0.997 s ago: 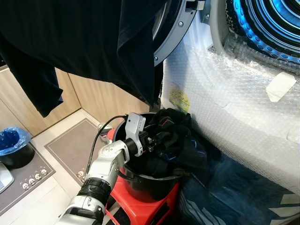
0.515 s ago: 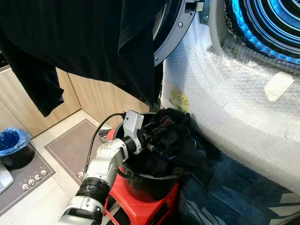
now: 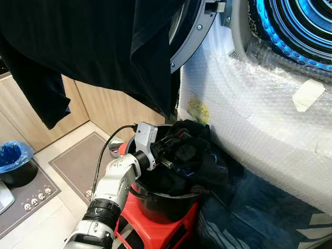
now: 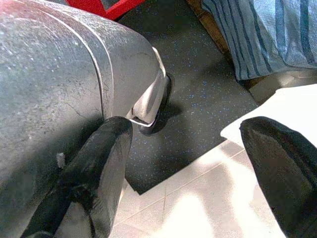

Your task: Clothes washing

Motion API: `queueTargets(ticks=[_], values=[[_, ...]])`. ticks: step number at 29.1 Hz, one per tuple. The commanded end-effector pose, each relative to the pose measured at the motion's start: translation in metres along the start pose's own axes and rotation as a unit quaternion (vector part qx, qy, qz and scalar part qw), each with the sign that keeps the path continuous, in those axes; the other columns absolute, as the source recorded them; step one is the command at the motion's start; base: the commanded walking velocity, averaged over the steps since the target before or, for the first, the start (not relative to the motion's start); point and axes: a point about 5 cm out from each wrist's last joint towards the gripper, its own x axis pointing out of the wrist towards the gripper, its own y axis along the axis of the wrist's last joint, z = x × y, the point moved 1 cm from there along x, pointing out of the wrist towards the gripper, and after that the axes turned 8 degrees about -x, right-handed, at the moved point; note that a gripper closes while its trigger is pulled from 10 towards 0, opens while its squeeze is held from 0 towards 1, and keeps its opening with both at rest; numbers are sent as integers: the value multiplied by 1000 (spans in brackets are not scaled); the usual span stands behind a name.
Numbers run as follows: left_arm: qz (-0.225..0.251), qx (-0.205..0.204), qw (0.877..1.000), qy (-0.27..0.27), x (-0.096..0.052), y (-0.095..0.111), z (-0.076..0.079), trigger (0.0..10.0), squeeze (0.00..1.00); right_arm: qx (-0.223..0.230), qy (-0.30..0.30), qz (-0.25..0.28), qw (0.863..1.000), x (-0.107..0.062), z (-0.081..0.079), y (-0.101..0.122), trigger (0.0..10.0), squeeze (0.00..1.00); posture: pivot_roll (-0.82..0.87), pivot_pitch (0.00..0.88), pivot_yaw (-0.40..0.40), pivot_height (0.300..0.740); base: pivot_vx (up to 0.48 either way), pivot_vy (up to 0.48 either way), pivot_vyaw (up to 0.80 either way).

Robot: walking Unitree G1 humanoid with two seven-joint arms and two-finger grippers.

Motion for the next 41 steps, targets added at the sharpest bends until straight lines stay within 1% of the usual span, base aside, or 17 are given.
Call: queueTargets(ticks=[1, 10, 14, 17, 19, 21, 22, 24, 25, 26, 27, 28, 30, 31, 36, 38, 41], values=[[7, -7, 1000, 0, -1, 1, 0, 0, 0, 4, 6, -21, 1000, -3, -4, -11, 10000, 0, -194, 129, -48, 740, 0, 0, 0], [10, -5, 1000, -1, 0, 2, 1, 0, 0, 5, 3, -25, 1000, -5, -2, -15, 10000, 0, -198, 127, -47, 740, 0, 0, 0], [28, -10, 1000, -7, -2, 6, 4, 0, 0, 6, 4, -26, 1000, -5, -2, -15, 10000, 0, -195, 126, -47, 740, 0, 0, 0], [34, -4, 999, -4, -2, 8, 4, 0, 0, 6, 5, -26, 1000, -5, -3, -15, 10000, 0, -190, 124, -47, 740, 0, 0, 0], [70, 21, 997, -18, -4, 15, 10, 0, 0, 4, 5, -26, 1000, -4, -3, -14, 10000, 0, -188, 122, -45, 740, 0, 0, 0], [102, 56, 992, -40, -6, 22, 21, 0, 0, 3, 5, -26, 1000, -3, -3, -13, 10000, 0, -185, 120, -44, 740, 0, 0, 0], [115, 63, 990, -52, -7, 24, 27, 4392, 0, 3, 4, -26, 1000, -3, -3, -12, 10000, 0, -183, 118, -44, 740, 0, 0, 0], [117, 64, 990, -54, -8, 25, 28, 4392, 0, 3, 4, -26, 1000, -3, -3, -12, 10000, 0, -183, 118, -44, 740, 0, 0, 0], [124, 71, 988, -66, -8, 26, 34, 10000, 0, 3, 4, -25, 1000, -3, -3, -11, 10000, 0, -178, 116, -44, 740, 0, 0, 0], [129, 76, 986, -73, -9, 27, 38, 10000, 0, 2, 4, -25, 1000, -2, -3, -11, 10000, 0, -176, 114, -44, 740, 0, 0, 0], [137, 101, 981, -95, -10, 28, 50, 10000, 0, 1, 5, -24, 1000, -1, -3, -9, 10000, 0, -174, 113, -44, 740, 0, 0, 0], [139, 116, 978, -105, -10, 27, 57, 10000, 0, 0, 6, -24, 1000, -1, -3, -8, 10000, 0, -169, 111, -44, 740, 0, 0, 0], [146, 130, 974, -114, -11, 27, 64, 10000, 0, -2, 6, -23, 1000, 0, -4, -6, 10000, 0, -166, 110, -44, 740, 0, 0, 0], [146, 130, 974, -114, -11, 27, 64, 10000, 0, -2, 6, -23, 1000, 0, -4, -6, 10000, 0, -166, 110, -44, 740, 0, 0, 0], [159, 163, 967, -118, -13, 27, 72, 10000, 0, -4, 8, -22, 1000, 1, -4, -4, 10000, 0, -165, 104, -45, 740, 0, 0, 0], [161, 164, 966, -117, -12, 28, 73, 10000, 0, -7, 8, -20, 1000, 2, -4, -2, 10000, 0, -165, 99, -45, 740, 0, 0, 0], [176, 175, 961, -123, -11, 34, 80, 10000, 0, -18, 11, -13, 1000, 2, -2, 1, 10000, 0, -163, 77, -41, 740, 0, 0, 0]])
